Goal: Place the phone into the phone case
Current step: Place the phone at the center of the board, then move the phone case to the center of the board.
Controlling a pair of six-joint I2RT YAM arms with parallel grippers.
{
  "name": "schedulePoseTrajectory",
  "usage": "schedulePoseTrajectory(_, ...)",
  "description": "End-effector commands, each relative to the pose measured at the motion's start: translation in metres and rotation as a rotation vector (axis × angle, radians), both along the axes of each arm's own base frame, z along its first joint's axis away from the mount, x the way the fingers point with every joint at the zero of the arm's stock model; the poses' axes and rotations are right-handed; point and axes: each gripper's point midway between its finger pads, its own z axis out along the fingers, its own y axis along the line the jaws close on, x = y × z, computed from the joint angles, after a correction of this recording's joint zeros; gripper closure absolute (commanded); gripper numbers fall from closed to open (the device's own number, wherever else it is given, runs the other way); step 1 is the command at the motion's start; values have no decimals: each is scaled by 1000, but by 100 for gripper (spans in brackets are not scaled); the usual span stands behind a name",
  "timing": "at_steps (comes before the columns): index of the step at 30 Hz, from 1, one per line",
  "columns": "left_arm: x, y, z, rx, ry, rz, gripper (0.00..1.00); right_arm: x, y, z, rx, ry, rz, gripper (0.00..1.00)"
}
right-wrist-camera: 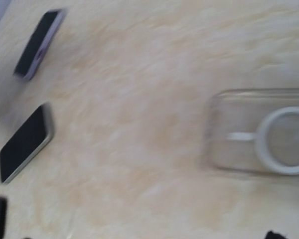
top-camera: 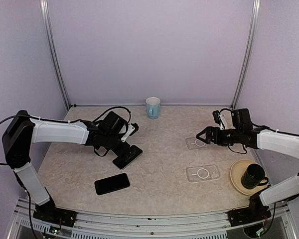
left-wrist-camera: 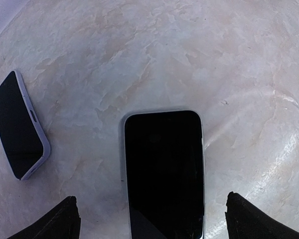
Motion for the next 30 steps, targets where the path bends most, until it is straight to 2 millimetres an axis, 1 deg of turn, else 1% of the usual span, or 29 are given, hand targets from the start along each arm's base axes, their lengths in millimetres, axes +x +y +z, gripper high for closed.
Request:
schedulePoseTrajectory(1, 3, 9, 7, -12, 18, 53, 1, 19, -31, -1, -34, 3, -95, 0)
schedulePoseTrajectory(6, 1, 10, 9, -26, 33, 51, 1, 31, -62, -4, -32, 15, -180, 0)
schedulePoseTrajectory(10, 6, 13, 9, -18, 48, 72, 1, 40, -87, -8, -61, 14, -264, 0)
schedulePoseTrajectory(11, 6, 14, 6, -7, 60, 76, 1, 43, -96, -9, -85, 16, -295, 0)
schedulePoseTrajectory(14, 10, 15, 4, 2, 66, 92, 1, 51, -115, -16, -154, 30, -360, 0)
schedulePoseTrajectory(18, 13, 16, 8, -10, 56, 121, 1, 59, -132, -29, -192, 56, -416, 0)
schedulePoseTrajectory(20, 12, 16, 8, -18, 54, 122, 1, 65, -135, -35, -202, 69, -426, 0)
schedulePoseTrajectory(22, 11, 16, 11, -45, 55, 138, 1, 70, -133, -42, -195, 81, -418, 3)
schedulePoseTrajectory(29, 9, 20, 18, -59, 39, 168, 1, 91, -118, -64, -145, 134, -351, 23)
schedulePoseTrajectory(30, 9, 21, 18, -60, 39, 170, 1, 92, -116, -70, -142, 149, -342, 26)
